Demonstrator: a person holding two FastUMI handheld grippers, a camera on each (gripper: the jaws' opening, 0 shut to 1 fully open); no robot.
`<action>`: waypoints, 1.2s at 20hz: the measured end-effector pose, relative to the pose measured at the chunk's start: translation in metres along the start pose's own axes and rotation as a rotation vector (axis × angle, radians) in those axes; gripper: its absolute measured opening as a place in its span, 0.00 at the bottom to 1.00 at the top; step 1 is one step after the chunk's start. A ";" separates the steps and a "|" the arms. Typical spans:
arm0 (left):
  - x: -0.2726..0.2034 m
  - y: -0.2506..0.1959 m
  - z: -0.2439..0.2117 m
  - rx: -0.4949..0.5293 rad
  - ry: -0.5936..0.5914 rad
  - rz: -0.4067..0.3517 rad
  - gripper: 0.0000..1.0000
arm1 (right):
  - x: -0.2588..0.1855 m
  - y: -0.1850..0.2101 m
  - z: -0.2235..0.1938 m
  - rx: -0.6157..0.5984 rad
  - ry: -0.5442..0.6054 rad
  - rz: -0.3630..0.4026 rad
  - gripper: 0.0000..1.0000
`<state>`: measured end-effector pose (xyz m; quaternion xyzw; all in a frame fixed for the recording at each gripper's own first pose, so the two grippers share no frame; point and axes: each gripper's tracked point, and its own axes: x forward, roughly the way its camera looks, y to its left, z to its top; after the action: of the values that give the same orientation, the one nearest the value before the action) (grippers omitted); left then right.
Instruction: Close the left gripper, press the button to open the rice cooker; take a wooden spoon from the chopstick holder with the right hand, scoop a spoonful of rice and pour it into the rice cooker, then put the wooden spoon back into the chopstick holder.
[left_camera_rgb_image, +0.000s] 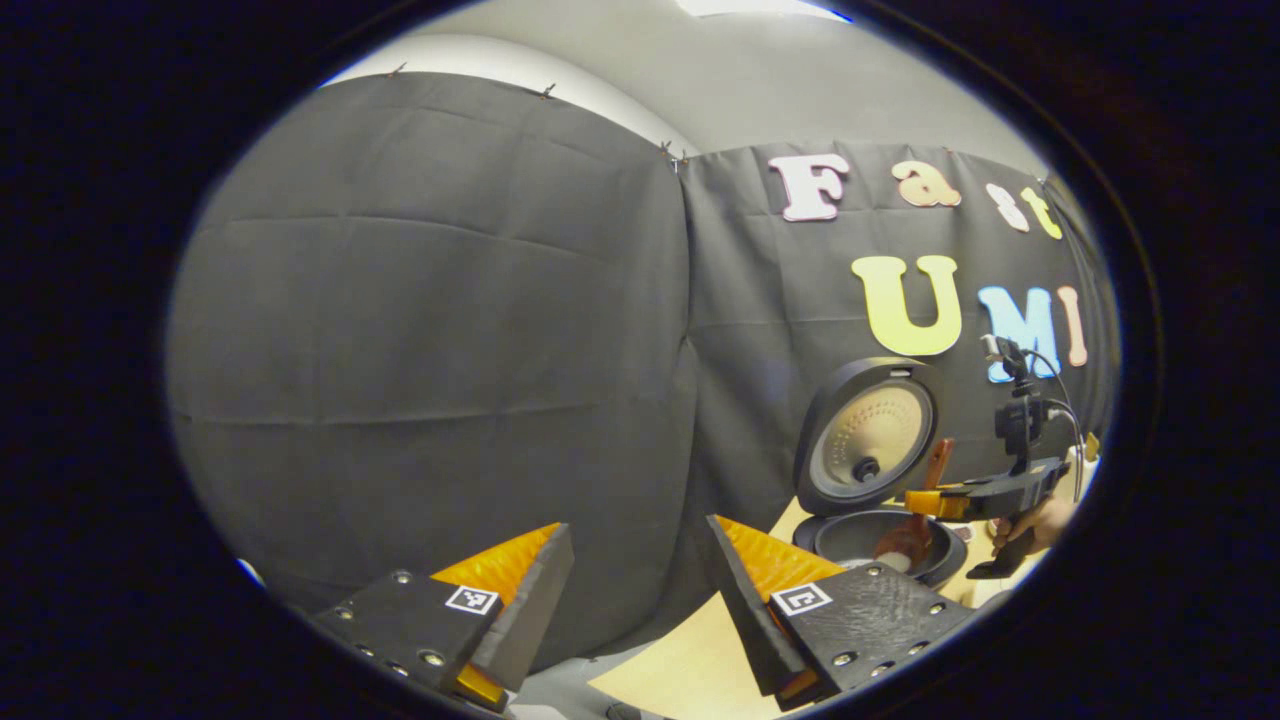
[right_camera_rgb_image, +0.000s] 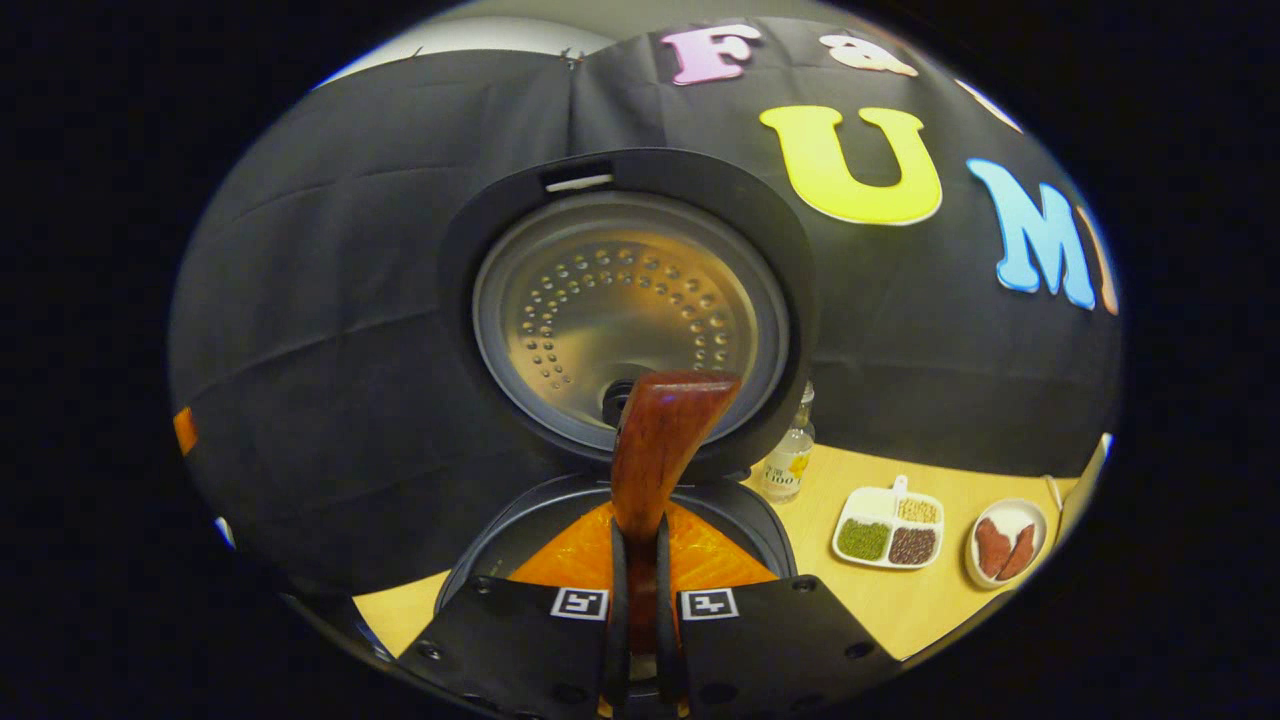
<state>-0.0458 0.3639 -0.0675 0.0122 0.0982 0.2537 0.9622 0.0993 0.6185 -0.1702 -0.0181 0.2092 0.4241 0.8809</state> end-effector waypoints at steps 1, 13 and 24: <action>-0.001 -0.001 0.001 -0.001 -0.001 -0.001 0.80 | 0.000 0.000 0.001 -0.048 -0.010 -0.006 0.13; 0.000 -0.004 0.003 -0.008 -0.003 -0.003 0.80 | -0.012 0.030 0.026 -0.713 -0.176 -0.060 0.12; 0.010 -0.038 0.025 -0.006 -0.030 -0.060 0.80 | -0.028 0.032 0.027 -0.108 -0.117 0.031 0.12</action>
<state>-0.0140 0.3366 -0.0481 0.0103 0.0833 0.2247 0.9708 0.0692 0.6242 -0.1306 -0.0376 0.1343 0.4486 0.8828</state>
